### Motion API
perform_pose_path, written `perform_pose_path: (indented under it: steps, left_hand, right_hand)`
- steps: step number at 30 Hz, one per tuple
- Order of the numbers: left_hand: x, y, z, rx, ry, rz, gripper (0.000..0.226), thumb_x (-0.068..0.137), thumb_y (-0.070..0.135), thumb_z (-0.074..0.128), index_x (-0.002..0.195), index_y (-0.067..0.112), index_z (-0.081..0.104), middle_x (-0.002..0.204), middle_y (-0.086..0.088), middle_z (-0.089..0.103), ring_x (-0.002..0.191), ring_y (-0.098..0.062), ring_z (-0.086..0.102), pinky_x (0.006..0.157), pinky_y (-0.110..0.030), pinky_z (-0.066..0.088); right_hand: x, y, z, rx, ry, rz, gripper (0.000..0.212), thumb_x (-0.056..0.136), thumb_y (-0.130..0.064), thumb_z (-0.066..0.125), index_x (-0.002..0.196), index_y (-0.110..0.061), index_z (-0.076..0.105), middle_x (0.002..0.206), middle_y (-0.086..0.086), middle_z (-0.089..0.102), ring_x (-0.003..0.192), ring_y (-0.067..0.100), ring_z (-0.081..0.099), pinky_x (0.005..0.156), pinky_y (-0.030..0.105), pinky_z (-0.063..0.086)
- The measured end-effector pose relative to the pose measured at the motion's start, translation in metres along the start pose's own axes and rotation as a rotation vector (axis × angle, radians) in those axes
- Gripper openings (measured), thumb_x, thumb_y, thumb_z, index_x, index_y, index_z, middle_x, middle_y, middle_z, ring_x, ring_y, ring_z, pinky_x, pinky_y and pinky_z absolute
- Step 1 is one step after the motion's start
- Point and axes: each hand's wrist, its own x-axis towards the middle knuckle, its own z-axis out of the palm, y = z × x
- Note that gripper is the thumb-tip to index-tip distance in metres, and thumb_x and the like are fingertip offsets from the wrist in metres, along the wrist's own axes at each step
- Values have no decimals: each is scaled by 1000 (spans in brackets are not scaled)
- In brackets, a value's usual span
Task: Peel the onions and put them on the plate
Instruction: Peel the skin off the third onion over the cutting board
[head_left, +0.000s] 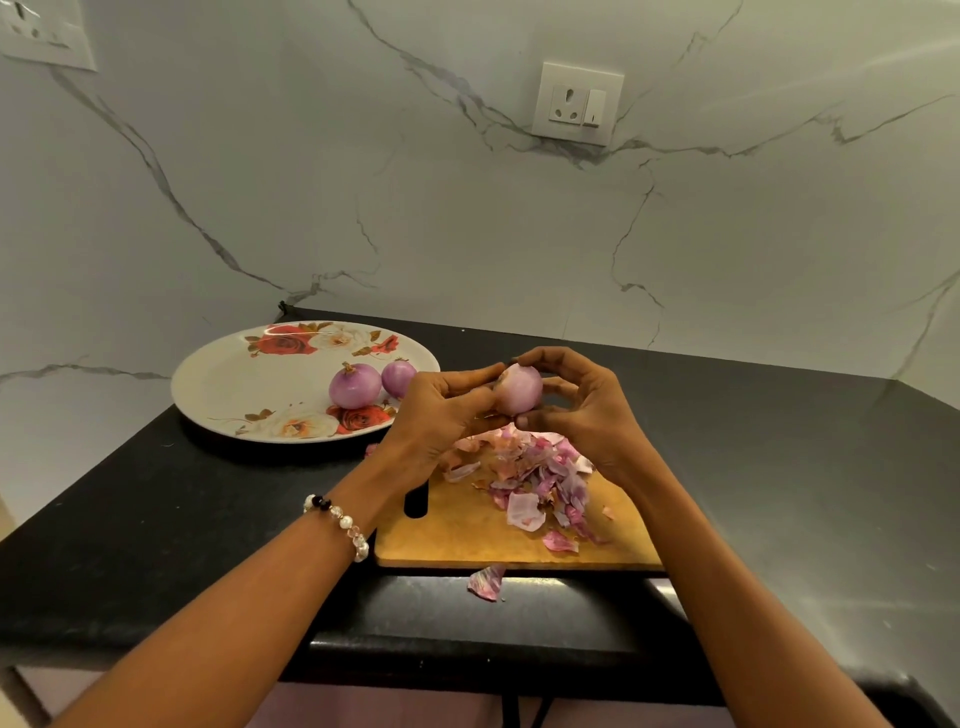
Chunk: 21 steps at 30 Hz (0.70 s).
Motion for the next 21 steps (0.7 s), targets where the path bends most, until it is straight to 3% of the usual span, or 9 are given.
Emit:
perform_pose_path:
  steps: [5, 8, 15, 21]
  left_hand:
    - [5, 6, 2, -17, -71, -91, 27, 86, 6, 63, 113, 8, 66, 101, -9, 72, 91, -24, 70, 73, -33, 58]
    - [12, 13, 1, -58, -106, -143, 25, 86, -1, 62, 109, 5, 67, 103, -14, 71, 91, -28, 70, 73, -36, 59]
    - [27, 16, -4, 3, -144, -220, 28, 83, -5, 63, 109, 3, 67, 103, -12, 71, 92, -29, 70, 80, -41, 58]
    - [26, 7, -1, 25, -183, -207, 28, 83, -4, 63, 109, 4, 67, 100, -10, 72, 90, -27, 70, 73, -35, 60]
  right_hand:
    - [9, -1, -10, -84, -111, 6, 53, 71, 2, 85, 111, -25, 62, 117, -6, 64, 108, 19, 64, 85, 30, 58]
    - [15, 0, -15, -37, -161, 5, 53, 70, 4, 84, 109, -24, 63, 117, -6, 64, 113, 22, 62, 86, 38, 59]
    - [17, 19, -17, 17, -114, -28, 52, 66, 3, 87, 107, -22, 65, 115, -5, 65, 115, 27, 61, 85, 45, 60]
    - [13, 23, -22, 19, -128, -31, 51, 66, 3, 87, 106, -20, 65, 112, -9, 66, 114, 26, 61, 82, 43, 61]
